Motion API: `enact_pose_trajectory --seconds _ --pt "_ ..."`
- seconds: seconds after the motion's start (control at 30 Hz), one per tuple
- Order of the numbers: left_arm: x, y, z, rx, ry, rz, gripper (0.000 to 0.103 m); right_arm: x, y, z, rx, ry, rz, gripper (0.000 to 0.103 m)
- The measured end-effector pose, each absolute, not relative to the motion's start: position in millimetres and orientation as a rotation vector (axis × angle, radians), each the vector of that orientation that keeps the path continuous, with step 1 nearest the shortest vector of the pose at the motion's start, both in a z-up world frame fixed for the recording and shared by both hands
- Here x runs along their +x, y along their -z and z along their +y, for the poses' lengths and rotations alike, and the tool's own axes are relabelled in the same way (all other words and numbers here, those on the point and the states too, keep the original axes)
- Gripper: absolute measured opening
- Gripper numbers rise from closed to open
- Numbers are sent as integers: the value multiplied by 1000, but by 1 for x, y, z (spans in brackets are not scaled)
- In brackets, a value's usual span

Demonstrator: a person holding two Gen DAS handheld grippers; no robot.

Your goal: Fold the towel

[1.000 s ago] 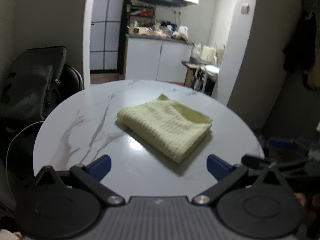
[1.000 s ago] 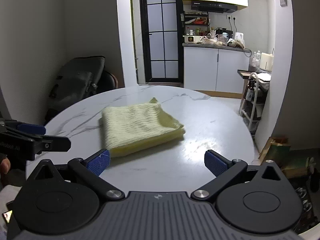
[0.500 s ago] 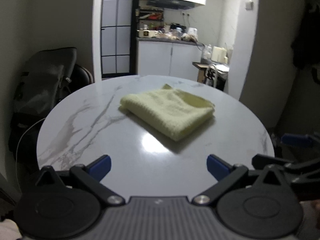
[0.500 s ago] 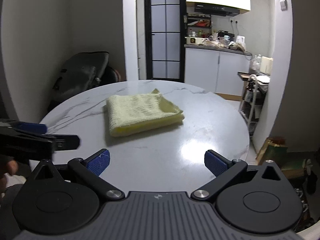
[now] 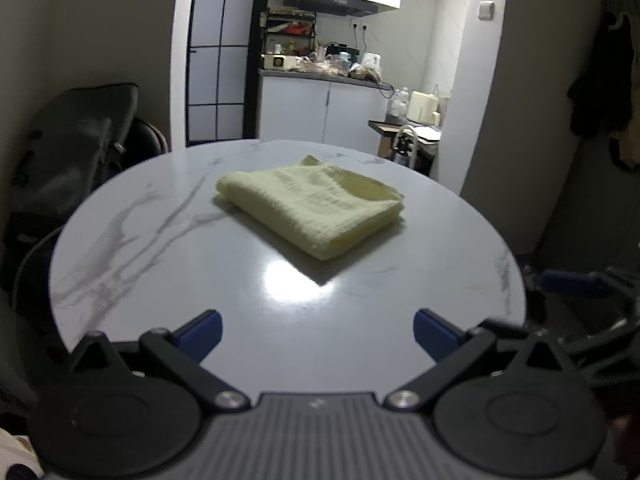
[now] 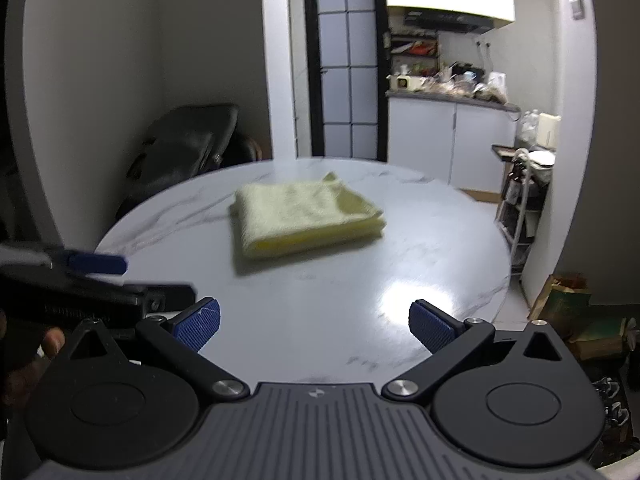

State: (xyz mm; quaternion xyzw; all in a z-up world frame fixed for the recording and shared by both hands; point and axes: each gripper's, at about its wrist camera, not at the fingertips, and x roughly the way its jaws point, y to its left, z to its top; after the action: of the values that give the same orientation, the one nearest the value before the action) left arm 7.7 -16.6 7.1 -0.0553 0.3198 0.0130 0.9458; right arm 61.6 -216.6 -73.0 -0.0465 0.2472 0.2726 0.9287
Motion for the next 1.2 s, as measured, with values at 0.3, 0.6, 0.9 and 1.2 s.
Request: enact_pose_trajectory --seconds 0.3,0.6,0.9,1.2 --pt "9 -6 -17 -120 -39 643 103 65 77 -217 -68 -562 509 103" --pt "12 -7 -14 -132 -44 654 103 66 81 -214 -56 -586 529 103" --pt "15 -8 -16 -120 -51 651 103 67 78 -215 -56 -572 529 103" --pt "19 -6 -14 -125 -59 663 103 67 78 -210 -85 -563 525 103"
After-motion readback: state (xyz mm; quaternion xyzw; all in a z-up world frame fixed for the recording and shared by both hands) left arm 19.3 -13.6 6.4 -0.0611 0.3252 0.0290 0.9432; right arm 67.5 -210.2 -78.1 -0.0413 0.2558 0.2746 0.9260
